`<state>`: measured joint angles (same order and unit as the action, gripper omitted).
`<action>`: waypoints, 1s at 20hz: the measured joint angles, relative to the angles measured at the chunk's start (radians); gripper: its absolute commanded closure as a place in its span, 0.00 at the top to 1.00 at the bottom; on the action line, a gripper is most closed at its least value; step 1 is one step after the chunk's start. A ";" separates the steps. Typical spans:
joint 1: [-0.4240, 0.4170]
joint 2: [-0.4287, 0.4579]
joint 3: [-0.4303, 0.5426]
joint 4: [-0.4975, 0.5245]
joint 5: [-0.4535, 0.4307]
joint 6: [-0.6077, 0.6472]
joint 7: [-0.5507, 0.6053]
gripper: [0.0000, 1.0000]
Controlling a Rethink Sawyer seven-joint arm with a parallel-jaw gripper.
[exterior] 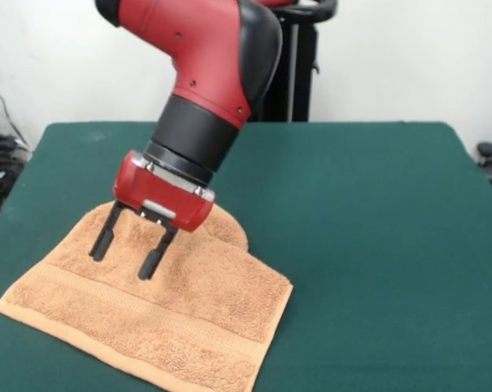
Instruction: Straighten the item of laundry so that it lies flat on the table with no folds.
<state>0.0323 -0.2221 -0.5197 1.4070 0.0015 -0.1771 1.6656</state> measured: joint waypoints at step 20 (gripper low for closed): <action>-0.206 -0.246 0.310 0.156 -0.033 0.660 0.000 1.00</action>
<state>-0.1736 -0.4685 -0.2095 1.5629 -0.0315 0.4825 1.6656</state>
